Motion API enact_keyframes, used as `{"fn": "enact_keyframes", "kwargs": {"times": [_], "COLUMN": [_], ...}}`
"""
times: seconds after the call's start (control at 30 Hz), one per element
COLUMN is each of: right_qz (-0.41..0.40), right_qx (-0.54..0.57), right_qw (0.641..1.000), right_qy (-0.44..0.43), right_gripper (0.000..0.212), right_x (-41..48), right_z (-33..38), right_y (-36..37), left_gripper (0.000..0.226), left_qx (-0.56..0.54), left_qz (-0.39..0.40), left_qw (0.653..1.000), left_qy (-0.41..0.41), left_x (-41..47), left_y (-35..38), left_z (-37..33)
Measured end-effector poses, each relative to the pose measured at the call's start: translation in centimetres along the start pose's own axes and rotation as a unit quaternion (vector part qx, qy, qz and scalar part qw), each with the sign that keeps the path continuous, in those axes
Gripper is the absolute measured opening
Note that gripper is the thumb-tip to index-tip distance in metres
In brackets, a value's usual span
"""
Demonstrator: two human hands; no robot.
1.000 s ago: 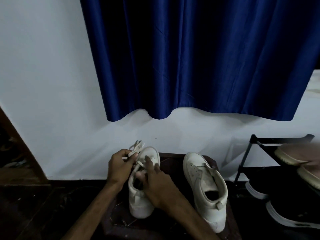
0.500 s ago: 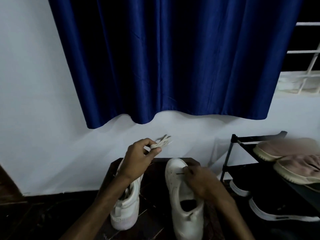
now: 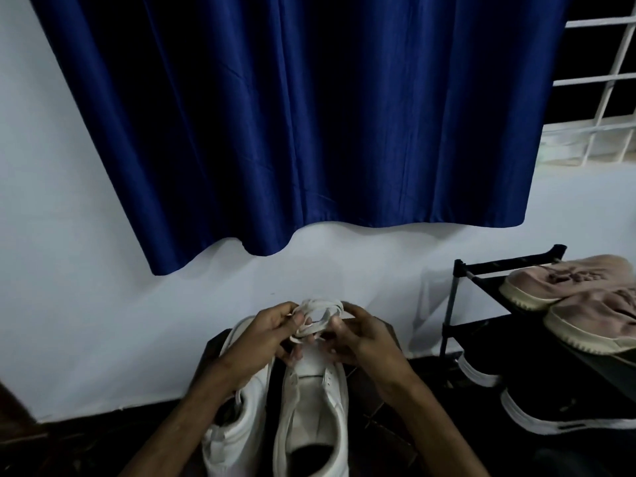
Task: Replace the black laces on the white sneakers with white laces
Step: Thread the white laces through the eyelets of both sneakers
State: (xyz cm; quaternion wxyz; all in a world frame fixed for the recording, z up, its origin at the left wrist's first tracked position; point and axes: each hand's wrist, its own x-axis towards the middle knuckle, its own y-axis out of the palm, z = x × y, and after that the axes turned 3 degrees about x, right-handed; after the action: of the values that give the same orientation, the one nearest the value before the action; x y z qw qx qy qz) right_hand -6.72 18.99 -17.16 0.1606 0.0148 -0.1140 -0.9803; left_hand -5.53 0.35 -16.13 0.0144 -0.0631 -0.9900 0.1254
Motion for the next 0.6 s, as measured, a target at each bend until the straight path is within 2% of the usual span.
{"fn": "enact_keyframes", "kwargs": {"times": [0.13,0.3,0.4,0.47,0.6], "right_qz": [-0.021,-0.131,-0.172,-0.172,-0.161], "right_qx": [-0.017,-0.050,-0.047,-0.044,-0.084], "right_qw": [0.999,0.990,0.983,0.983,0.982], "right_qy": [-0.020,-0.035,-0.041,-0.042,-0.043], "right_gripper": [0.012,0.016,0.013,0.008,0.016], "right_x": [0.3,1.7,2.1,2.2,2.3], "right_z": [-0.5,-1.5,-1.7,-2.0,-2.5], "right_y": [0.5,-0.6,-1.4,-2.2,-4.0], "left_gripper": [0.030,0.029,0.028,0.028,0.026], "left_qx": [-0.004,-0.006,0.015,-0.001,-0.045], "left_qz": [-0.020,-0.128,-0.159,-0.179,-0.203], "left_qw": [1.000,0.992,0.987,0.983,0.978], "left_qy": [-0.002,0.012,0.024,0.036,0.036], "left_x": [-0.1,0.0,0.2,0.2,0.3], "left_y": [0.2,-0.1,-0.3,-0.4,-0.7], "left_z": [0.2,0.4,0.7,0.7,0.6]}}
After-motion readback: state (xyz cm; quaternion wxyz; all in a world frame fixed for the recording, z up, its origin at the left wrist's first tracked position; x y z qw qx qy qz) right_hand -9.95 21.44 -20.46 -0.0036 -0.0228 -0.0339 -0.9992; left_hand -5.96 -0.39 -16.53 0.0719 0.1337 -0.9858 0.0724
